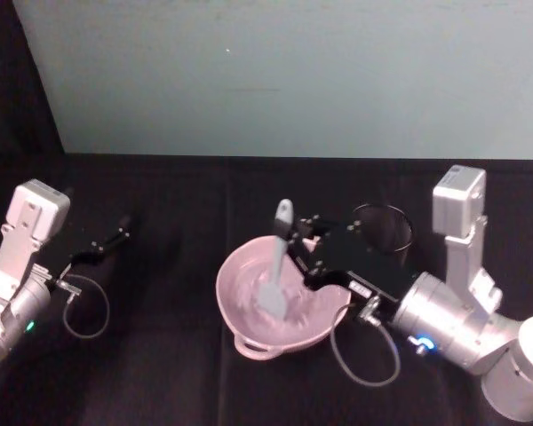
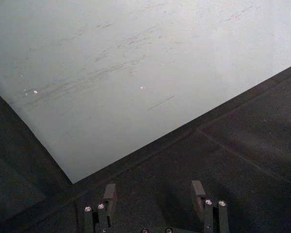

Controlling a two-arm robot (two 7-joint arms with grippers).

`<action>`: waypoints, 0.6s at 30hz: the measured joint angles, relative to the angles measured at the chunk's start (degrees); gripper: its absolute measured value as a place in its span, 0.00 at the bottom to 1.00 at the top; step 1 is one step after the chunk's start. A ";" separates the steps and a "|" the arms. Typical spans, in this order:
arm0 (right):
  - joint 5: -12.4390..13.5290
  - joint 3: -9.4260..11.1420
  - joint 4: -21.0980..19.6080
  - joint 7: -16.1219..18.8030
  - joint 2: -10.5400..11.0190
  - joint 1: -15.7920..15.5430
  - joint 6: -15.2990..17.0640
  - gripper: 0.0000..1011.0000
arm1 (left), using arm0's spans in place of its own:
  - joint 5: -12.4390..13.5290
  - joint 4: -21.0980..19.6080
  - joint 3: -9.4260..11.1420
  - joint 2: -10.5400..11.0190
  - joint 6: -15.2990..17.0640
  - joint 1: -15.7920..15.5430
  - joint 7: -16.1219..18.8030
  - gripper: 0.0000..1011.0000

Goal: Use the one hand to pick up the spoon and stir the clear water in the bowl.

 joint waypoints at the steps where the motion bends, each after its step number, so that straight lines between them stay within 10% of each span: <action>1: 0.02 -0.52 -0.04 0.26 -0.32 0.01 -0.06 0.12 | 0.00 0.00 0.00 0.00 0.00 0.00 0.00 0.99; 18: 4.13 -1.00 7.00 0.69 -5.20 4.09 -0.44 0.12 | 0.00 0.00 0.00 0.00 0.00 0.00 0.00 0.99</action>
